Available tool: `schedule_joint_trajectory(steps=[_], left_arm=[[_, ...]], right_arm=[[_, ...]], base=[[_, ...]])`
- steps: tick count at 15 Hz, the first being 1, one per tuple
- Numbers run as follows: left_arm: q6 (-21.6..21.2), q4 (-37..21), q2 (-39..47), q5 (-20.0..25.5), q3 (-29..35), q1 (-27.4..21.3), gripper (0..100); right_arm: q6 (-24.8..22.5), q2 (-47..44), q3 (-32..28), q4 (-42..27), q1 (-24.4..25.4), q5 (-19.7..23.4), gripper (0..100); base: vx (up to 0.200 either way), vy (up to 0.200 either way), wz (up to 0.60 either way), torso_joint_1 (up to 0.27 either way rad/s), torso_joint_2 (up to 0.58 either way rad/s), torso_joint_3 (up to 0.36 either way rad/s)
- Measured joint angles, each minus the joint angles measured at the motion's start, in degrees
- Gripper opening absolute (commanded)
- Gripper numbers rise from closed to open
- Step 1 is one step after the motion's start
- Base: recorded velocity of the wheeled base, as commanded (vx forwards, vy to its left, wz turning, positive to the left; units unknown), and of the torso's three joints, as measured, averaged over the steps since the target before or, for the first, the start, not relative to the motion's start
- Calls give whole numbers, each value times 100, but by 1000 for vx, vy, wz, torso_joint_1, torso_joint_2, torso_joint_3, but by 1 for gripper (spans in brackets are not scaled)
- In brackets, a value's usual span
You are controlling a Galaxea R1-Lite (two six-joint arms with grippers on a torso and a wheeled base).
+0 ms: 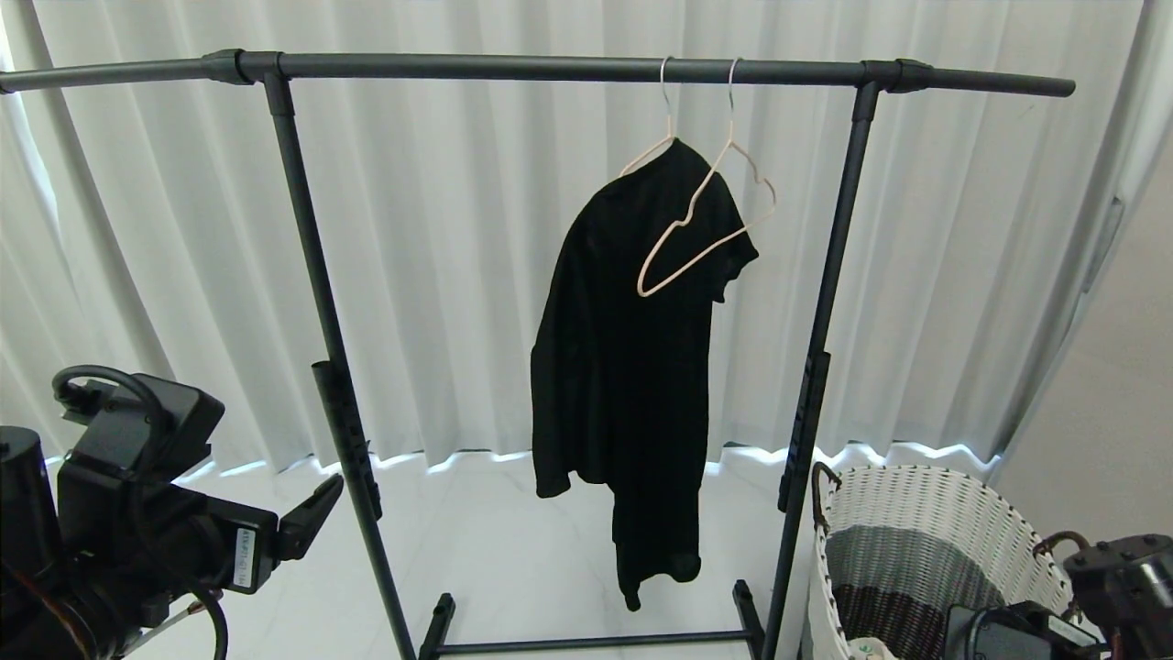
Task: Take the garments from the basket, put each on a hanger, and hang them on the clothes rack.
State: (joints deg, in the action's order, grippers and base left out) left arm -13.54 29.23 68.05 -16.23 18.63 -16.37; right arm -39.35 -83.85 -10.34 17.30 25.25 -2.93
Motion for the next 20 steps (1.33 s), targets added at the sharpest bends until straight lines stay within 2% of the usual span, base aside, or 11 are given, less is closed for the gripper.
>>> schedule_joint_trajectory(steps=[2, 5, 9, 11, 17, 18, 20], left_arm=[[0, 2, -13, 0, -6, -20, 100], [0, 2, -18, 0, -72, -35, 100], [0, 2, -9, -2, -91, -138, 100], [0, 0, -11, 0, -96, -173, 100], [0, -1, -16, -2, -96, -182, 100], [2, 0, -16, 0, -96, -182, 100], [0, 2, -20, -2, -96, -182, 100]], right_arm=[[5, -586, 41, 367, 9, -52, 100], [16, -1314, 65, 725, -124, -352, 100], [66, -1954, 67, 1396, -168, -416, 100], [93, -2330, 91, 1883, -179, -881, 100], [132, -2761, 150, 2075, -183, -961, 100], [134, -2783, 155, 2124, -194, -963, 0], [134, -2822, 155, 2244, -216, -963, 0]], base=[[0, 0, 0, 0, 0, 0], [0, 0, 0, 0, 0, 0], [0, 0, 0, 0, 0, 0], [0, 0, 0, 0, 0, 0], [0, 0, 0, 0, 0, 0], [0, 0, 0, 0, 0, 0], [0, 0, 0, 0, 0, 0]])
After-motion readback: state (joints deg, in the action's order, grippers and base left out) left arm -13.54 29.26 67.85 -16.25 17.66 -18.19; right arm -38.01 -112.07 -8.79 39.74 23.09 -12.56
